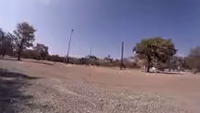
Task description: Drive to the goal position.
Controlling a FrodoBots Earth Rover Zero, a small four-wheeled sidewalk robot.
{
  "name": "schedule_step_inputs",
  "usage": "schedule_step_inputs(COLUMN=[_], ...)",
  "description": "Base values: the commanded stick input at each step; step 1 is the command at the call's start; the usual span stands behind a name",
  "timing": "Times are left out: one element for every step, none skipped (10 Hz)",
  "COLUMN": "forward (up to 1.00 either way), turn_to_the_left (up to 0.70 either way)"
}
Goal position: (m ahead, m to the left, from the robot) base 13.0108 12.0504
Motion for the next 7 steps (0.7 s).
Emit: schedule_step_inputs(forward=[0.5, 0.5, 0.5, 0.5, 0.5, 0.5, 0.5], turn_to_the_left=[0.0, 0.0, 0.0, 0.0, 0.0, 0.0, 0.0])
